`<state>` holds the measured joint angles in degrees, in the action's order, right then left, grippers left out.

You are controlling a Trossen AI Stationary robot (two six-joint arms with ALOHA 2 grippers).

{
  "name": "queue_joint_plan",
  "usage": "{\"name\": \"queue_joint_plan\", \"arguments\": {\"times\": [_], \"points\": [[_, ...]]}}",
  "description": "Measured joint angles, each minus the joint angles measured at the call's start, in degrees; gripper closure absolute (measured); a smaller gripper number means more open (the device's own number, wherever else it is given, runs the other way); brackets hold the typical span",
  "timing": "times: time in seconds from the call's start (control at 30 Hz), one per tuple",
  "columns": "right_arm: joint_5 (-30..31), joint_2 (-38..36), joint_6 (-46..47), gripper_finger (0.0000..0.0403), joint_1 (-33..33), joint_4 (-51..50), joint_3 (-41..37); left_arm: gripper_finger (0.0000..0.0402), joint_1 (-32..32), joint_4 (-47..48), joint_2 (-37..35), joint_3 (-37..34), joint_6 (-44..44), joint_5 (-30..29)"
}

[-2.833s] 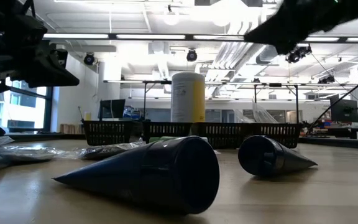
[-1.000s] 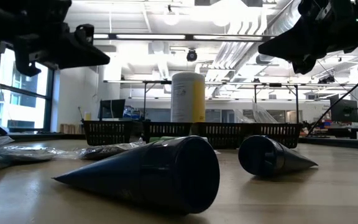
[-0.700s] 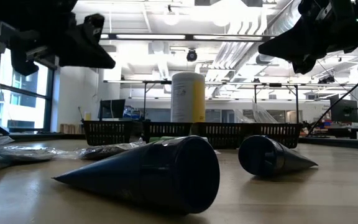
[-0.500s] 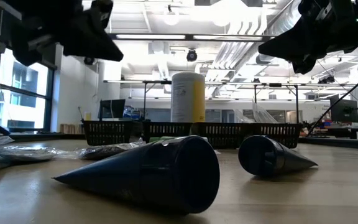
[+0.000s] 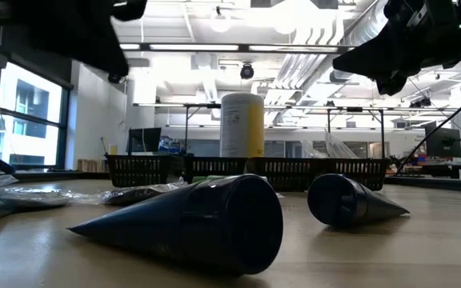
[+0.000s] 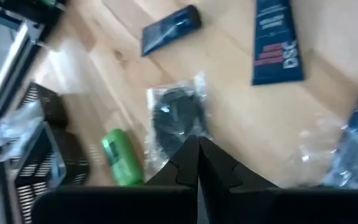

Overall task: Pick & Place Travel size toiletries
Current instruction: Put the middle hairbrush into the left black bin

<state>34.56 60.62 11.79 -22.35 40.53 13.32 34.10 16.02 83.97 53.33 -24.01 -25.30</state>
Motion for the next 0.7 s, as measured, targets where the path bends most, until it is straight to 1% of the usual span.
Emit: {"name": "queue_joint_plan", "arguments": {"times": [0.13,0.23,0.3,0.43,0.57,0.63,0.7], "points": [[-0.02,0.00,0.00,0.0400,0.00,0.00,0.00,0.0399,0.04,0.49,1.91,0.03,2.43,0.47],[-0.21,0.00,0.00,0.0400,-0.01,-0.02,0.00,0.0376,-1.09,0.42,2.85,0.04,3.71,0.53],[-0.28,0.00,0.00,0.0400,0.00,-0.04,0.00,0.0349,-1.95,0.82,3.35,0.05,4.74,0.59],[-0.28,0.00,-0.02,0.0400,0.00,-0.04,0.00,0.0277,-3.38,0.63,3.29,0.03,4.83,0.71],[-0.28,0.00,-0.02,0.0400,0.00,-0.07,0.00,0.0210,-3.80,0.84,3.32,-0.06,4.59,4.70],[-0.28,0.00,-0.02,0.0400,0.00,-0.07,0.00,0.0189,-3.72,0.53,4.20,-0.06,4.68,6.92],[-0.28,0.00,-0.02,0.0400,0.00,-0.07,0.00,0.0181,-3.63,0.16,6.38,-0.04,5.27,7.22]]}}
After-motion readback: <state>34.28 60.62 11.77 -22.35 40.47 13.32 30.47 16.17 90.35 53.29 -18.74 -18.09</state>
